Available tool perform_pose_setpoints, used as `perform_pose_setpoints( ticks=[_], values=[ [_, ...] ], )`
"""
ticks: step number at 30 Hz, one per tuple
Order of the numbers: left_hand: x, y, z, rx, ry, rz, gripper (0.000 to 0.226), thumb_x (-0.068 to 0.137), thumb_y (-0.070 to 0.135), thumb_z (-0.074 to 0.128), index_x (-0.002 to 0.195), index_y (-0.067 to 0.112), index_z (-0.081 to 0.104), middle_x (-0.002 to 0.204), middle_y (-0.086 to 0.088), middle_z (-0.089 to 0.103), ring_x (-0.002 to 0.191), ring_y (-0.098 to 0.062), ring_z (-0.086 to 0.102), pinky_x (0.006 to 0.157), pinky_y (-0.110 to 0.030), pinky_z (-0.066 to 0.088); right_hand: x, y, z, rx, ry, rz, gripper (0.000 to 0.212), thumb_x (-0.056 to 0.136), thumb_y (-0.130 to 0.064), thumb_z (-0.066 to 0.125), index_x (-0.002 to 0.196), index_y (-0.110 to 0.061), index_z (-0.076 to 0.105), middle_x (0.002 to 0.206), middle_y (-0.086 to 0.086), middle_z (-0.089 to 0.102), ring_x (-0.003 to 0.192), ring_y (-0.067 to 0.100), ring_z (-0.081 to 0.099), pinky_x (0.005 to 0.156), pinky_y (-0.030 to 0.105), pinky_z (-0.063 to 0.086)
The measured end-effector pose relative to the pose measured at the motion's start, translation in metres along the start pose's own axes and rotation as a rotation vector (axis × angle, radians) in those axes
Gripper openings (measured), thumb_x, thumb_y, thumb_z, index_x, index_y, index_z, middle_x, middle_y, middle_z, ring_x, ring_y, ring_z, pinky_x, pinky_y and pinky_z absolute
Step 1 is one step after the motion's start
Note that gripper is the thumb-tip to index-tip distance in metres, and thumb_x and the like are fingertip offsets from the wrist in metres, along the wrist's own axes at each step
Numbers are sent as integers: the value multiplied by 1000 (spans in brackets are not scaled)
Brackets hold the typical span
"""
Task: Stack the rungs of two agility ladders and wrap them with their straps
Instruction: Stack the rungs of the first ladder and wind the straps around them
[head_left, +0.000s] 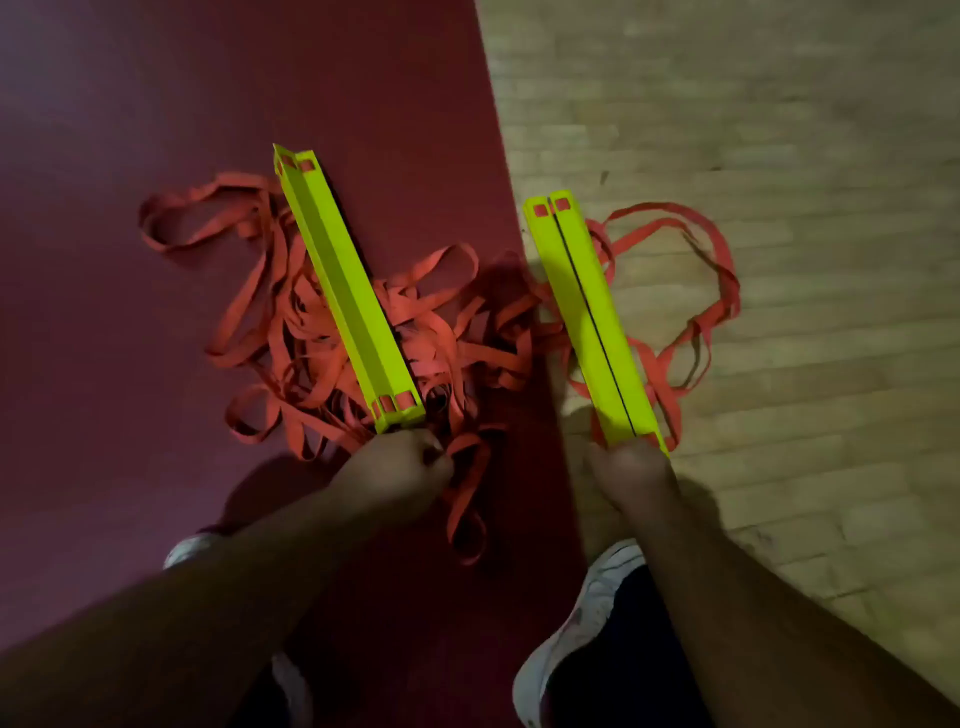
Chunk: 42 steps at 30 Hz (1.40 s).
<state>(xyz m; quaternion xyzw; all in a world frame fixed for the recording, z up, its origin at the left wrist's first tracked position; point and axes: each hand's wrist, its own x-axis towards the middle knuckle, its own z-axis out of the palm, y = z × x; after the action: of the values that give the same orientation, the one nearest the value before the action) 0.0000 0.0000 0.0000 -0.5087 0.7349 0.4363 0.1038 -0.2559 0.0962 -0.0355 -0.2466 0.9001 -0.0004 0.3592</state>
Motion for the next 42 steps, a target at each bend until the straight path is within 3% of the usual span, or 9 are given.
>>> perform_pose_setpoints(
  ticks=[3, 9, 15, 17, 19, 22, 28, 36, 42],
  values=[
    [15, -6, 10, 6, 12, -12, 21, 91, 40, 57, 91, 22, 67, 82, 2, 68, 77, -17, 65, 58, -23, 42, 23, 11, 6, -41, 86, -15, 48, 97, -43, 56, 101, 3, 72, 108, 24, 70, 107, 38, 65, 84, 35, 50],
    [47, -6, 31, -36, 32, 13, 18, 92, 37, 59, 93, 23, 70, 79, 9, 66, 75, -10, 63, 60, -24, 41, 61, 10, 32, -147, 151, 20, 46, 94, -44, 62, 114, -2, 65, 121, 25, 64, 114, 42, 60, 91, 42, 50],
    [58, -18, 40, -25, -49, -30, 12, 92, 37, 60, 92, 27, 68, 83, 10, 68, 81, -11, 65, 69, -27, 47, 97, 13, 41, -197, 126, 1, 80, 92, -39, 68, 152, -7, 27, 155, 22, 33, 135, 43, 41, 103, 49, 41],
    [59, -22, 41, 2, -88, -38, 12, 93, 36, 59, 92, 27, 67, 88, 6, 70, 85, -14, 66, 75, -31, 51, 110, 15, 43, -151, 40, 25, 89, 93, -40, 68, 156, -4, 16, 151, 26, 39, 135, 44, 43, 103, 47, 41],
    [59, -24, 39, 39, -107, -55, 15, 94, 36, 58, 91, 24, 66, 88, 4, 70, 85, -16, 66, 77, -35, 53, 117, 19, 46, -174, -17, 23, 83, 93, -42, 68, 150, 1, 25, 143, 28, 48, 131, 44, 49, 99, 45, 44],
    [59, -30, 37, 118, -129, -83, 20, 94, 38, 57, 92, 19, 65, 89, 0, 70, 85, -21, 66, 75, -35, 51, 124, 23, 47, -306, 139, -2, 74, 85, -47, 74, 138, -6, 43, 140, 25, 45, 127, 45, 47, 98, 47, 45],
    [57, -40, 36, 166, -149, -130, 20, 95, 35, 57, 97, 19, 67, 95, 1, 71, 92, -20, 66, 78, -34, 50, 143, 22, 51, -309, 138, 33, 96, 82, -46, 78, 151, -7, 25, 146, 25, 41, 131, 43, 46, 102, 49, 43],
    [62, -28, 30, 148, -140, -92, 16, 95, 35, 57, 83, 23, 58, 89, 0, 69, 88, -22, 65, 72, -32, 47, 145, 19, 46, -434, 215, -25, 52, 93, -33, 67, 134, -7, 47, 140, 22, 42, 128, 42, 44, 102, 48, 41],
    [70, -26, 33, 121, -119, -59, 25, 93, 34, 59, 70, 38, 51, 73, 13, 59, 76, -9, 59, 65, -24, 37, 161, 22, 34, -374, 170, 35, 106, 77, -49, 82, 153, -7, 20, 148, 29, 36, 133, 46, 42, 102, 52, 41]
  ],
)
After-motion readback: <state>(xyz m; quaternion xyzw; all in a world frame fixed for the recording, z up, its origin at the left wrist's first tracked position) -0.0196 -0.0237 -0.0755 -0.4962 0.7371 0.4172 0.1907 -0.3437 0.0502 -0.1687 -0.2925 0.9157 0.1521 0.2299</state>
